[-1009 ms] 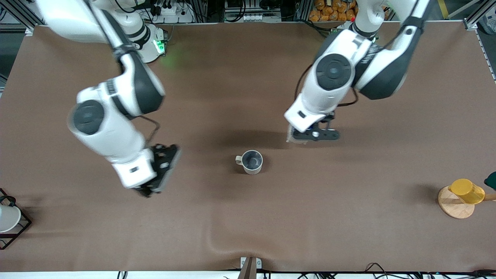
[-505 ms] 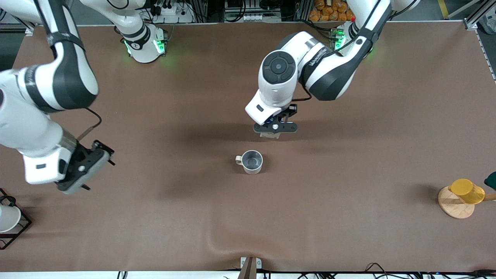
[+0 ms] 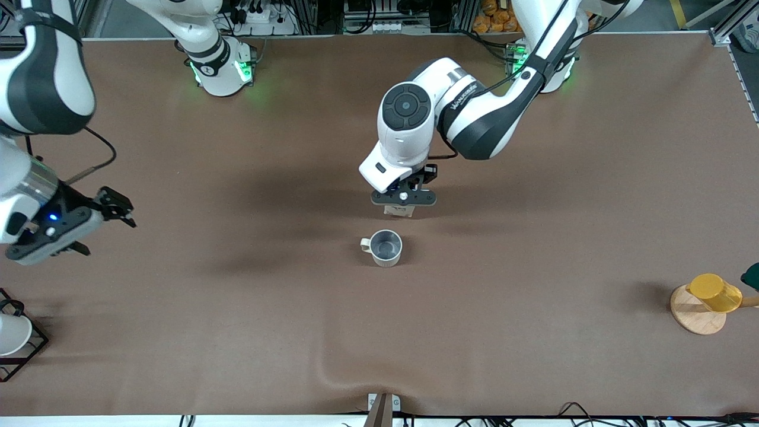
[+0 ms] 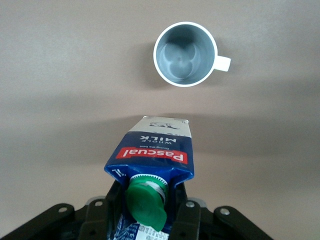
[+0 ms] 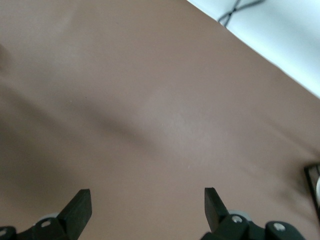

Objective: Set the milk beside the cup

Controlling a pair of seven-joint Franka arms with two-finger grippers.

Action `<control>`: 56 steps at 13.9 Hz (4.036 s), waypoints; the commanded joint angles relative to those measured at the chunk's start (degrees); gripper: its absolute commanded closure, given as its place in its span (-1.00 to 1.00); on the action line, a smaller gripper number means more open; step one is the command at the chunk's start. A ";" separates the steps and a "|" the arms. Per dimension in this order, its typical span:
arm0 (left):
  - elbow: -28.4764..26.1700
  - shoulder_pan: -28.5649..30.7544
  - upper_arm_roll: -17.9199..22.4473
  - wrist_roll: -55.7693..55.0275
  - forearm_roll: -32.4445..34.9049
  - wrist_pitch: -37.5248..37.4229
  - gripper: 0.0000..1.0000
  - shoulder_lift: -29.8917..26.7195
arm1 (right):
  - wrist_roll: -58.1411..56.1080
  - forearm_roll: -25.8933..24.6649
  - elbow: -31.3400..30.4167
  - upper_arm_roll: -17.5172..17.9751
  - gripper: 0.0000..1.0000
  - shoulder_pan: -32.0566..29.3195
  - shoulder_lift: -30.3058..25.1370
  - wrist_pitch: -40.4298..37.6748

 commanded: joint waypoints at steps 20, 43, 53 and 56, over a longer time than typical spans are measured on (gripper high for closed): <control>4.68 -8.53 9.30 -3.67 1.06 7.29 0.13 6.99 | 45.47 2.09 5.43 -9.09 -1.00 9.96 -10.48 -25.11; 3.10 15.17 9.13 8.14 0.80 -9.65 -1.00 -16.02 | 45.47 0.59 8.24 -9.09 -1.00 7.58 -9.87 -29.86; -12.87 28.81 8.77 28.72 -1.93 -8.79 -1.00 -30.34 | 45.82 0.94 8.33 -9.09 -1.00 7.94 -9.08 -27.92; -14.83 29.79 8.95 30.06 -1.93 -8.79 -1.00 -32.55 | 45.82 1.03 8.24 -9.18 -1.00 8.02 -8.99 -27.92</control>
